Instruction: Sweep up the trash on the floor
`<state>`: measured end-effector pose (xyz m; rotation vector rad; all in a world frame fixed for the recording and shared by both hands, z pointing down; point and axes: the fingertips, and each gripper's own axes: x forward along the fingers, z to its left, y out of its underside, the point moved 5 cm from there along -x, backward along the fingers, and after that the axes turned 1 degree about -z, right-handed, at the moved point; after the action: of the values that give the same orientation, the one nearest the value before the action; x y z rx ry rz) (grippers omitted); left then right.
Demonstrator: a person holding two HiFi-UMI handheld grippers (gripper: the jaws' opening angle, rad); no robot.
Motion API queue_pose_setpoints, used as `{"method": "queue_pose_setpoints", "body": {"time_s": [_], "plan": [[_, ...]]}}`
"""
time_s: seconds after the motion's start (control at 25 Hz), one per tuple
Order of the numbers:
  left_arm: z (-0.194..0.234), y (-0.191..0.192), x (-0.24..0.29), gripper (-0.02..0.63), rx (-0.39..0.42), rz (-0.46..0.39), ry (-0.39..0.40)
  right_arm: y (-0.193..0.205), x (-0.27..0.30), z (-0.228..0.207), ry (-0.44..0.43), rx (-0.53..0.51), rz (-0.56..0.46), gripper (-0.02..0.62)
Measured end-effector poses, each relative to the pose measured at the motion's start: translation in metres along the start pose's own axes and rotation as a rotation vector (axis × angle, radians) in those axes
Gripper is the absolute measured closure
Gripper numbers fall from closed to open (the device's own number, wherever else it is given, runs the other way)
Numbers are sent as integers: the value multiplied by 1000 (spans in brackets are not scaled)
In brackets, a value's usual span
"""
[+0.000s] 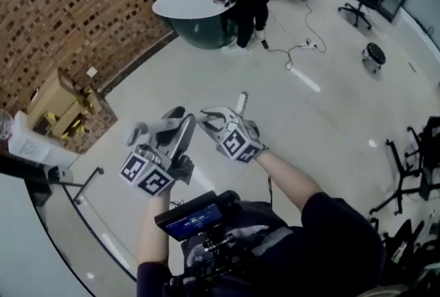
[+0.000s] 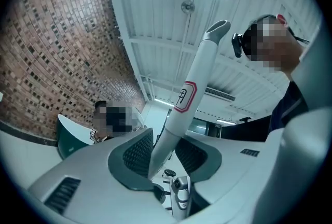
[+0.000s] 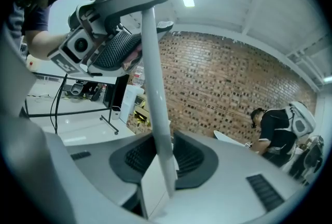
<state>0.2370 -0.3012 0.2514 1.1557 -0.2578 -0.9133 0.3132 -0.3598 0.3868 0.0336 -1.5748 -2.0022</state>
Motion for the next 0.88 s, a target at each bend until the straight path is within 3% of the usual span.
{"method": "queue_pose_setpoints", "body": {"time_s": [0.12, 0.32, 0.64, 0.76, 0.88], "plan": [[17, -18, -4, 483, -41, -49, -47, -14, 14, -7, -37, -4, -36, 477], [45, -42, -67, 485, -95, -138, -174, -42, 60, 29, -160, -25, -64, 476], [42, -80, -138, 485, -19, -239, -319, -94, 101, 83, -382, -51, -135, 476], [32, -94, -191, 485, 21, -306, -385, -119, 117, 130, -502, -76, -160, 476], [12, -95, -269, 485, 49, -380, -472, -137, 133, 208, -623, -135, -168, 476]]}}
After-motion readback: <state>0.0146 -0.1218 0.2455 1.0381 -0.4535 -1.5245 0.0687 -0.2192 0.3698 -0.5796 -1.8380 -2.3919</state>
